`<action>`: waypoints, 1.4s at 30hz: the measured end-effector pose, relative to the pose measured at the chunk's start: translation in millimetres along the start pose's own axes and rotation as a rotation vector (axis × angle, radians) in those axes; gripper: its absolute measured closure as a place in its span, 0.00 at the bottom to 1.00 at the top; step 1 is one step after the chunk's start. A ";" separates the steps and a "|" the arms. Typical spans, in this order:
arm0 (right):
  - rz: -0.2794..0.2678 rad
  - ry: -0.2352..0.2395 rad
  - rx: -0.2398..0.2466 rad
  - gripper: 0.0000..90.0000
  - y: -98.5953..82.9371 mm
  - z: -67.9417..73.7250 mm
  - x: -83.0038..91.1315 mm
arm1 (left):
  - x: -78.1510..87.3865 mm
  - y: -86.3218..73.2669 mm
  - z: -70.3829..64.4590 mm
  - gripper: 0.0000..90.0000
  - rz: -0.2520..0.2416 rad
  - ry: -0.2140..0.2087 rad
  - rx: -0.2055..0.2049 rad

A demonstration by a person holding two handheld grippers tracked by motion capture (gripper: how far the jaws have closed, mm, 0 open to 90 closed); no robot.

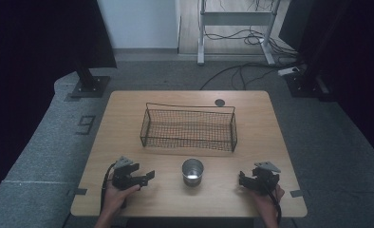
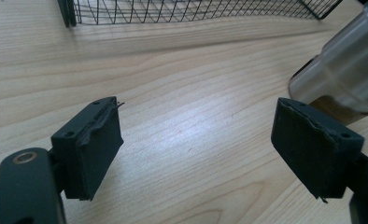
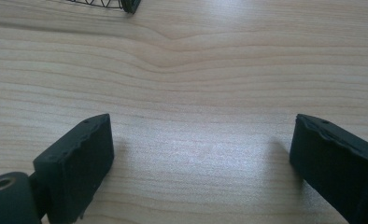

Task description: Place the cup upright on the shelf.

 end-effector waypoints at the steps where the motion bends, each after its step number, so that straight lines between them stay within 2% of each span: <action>1: 0.001 0.000 0.001 0.07 0.0 0.0 0.0 | -0.2 -0.9 0.8 0.18 0.000 0.010 0.001; 3: 0.000 0.000 0.000 0.07 0.0 0.0 0.0 | 0.1 -1.5 0.7 0.19 -0.004 0.013 0.015; 8: -0.001 0.004 0.006 0.08 -0.2 -0.3 0.3 | 8.0 6.8 -3.7 0.19 -0.025 0.039 0.000; 10: 0.000 0.008 0.007 0.08 -0.2 -0.2 0.4 | 13.2 8.8 -6.1 0.19 -0.044 0.047 0.009; 16: 0.001 0.010 0.010 0.08 -0.3 -0.2 0.7 | 17.6 7.1 -14.7 0.19 -0.048 0.031 0.002; 19: -0.001 0.009 0.009 0.08 -0.4 -0.2 0.7 | 19.4 10.0 -19.4 0.18 -0.062 0.012 0.013; 24: -0.002 0.008 0.010 0.09 0.0 -0.5 0.6 | 21.9 26.1 -29.7 0.18 -0.092 -0.019 -0.011; 34: -0.001 0.009 0.009 0.09 -0.1 -0.4 0.7 | 20.6 39.7 -44.2 0.17 -0.095 -0.033 -0.043; 42: -0.003 0.008 0.010 0.09 0.1 -0.6 0.6 | 20.9 39.5 -47.2 0.17 -0.094 -0.030 -0.046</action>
Point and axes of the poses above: each handheld gripper's, and its own axes: x roughly backward along the jaws, y roughly out of its top, z roughly to its left, the point moved 7 cm from there along -x, roughly forward along the jaws, and after that the axes turned 7 degrees about -x, right-handed, at the moved point
